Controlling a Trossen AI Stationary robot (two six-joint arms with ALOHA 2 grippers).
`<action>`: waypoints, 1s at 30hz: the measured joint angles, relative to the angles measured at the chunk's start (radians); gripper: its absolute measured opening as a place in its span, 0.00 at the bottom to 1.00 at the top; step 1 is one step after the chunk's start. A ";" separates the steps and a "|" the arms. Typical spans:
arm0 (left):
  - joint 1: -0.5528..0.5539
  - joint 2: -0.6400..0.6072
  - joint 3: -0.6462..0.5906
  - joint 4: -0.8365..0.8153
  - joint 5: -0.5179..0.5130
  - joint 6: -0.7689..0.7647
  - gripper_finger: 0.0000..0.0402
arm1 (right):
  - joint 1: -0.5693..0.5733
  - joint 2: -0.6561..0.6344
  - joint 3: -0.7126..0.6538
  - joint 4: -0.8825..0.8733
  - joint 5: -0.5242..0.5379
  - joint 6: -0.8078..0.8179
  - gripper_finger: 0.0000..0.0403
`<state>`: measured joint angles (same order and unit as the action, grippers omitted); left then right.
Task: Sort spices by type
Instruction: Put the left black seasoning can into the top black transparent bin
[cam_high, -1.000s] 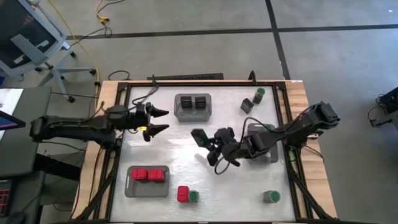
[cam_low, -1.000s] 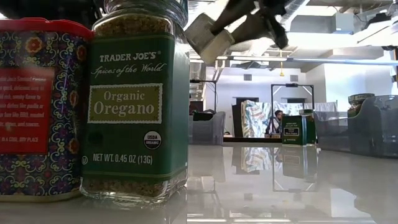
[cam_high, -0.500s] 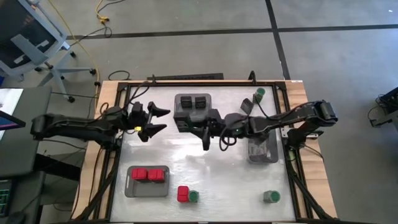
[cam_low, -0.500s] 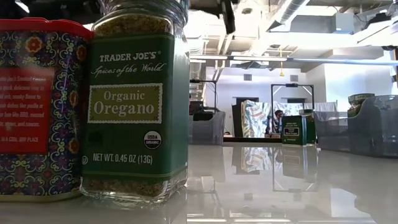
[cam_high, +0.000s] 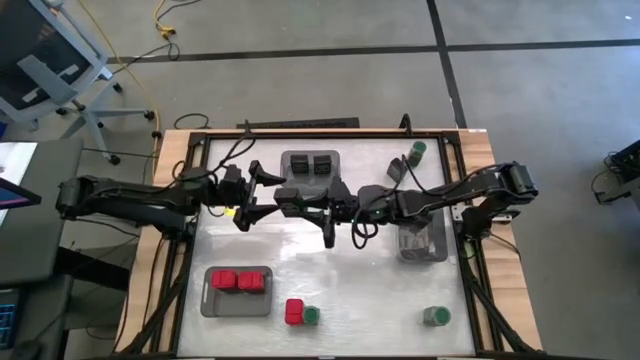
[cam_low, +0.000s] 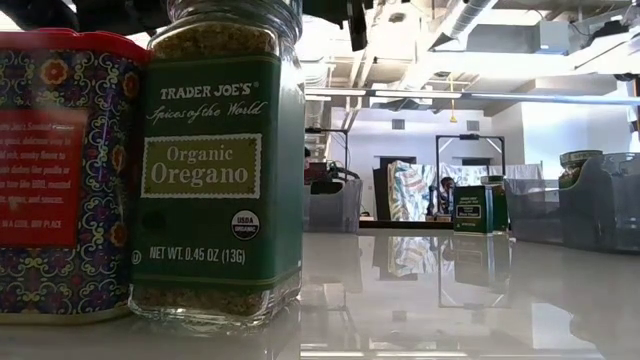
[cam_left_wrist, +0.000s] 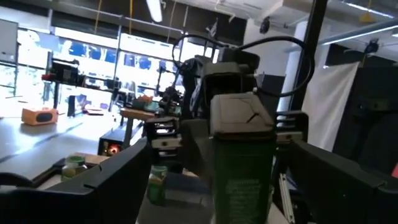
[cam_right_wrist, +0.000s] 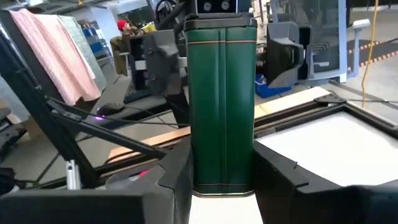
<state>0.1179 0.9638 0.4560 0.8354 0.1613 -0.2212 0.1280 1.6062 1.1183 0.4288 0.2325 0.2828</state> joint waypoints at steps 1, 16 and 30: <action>0.000 0.011 0.007 0.000 0.000 -0.002 0.89 | 0.000 0.000 0.000 0.000 0.000 -0.003 0.39; 0.000 0.042 0.041 -0.017 0.000 -0.041 0.80 | -0.036 -0.001 0.000 -0.029 0.000 -0.004 0.39; 0.001 0.053 0.040 -0.010 -0.043 -0.057 0.63 | -0.040 -0.001 0.000 -0.033 0.000 -0.004 0.39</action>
<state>0.1184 1.0165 0.4961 0.8256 0.1179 -0.2782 0.0879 1.6051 1.1183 0.3958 0.2323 0.2788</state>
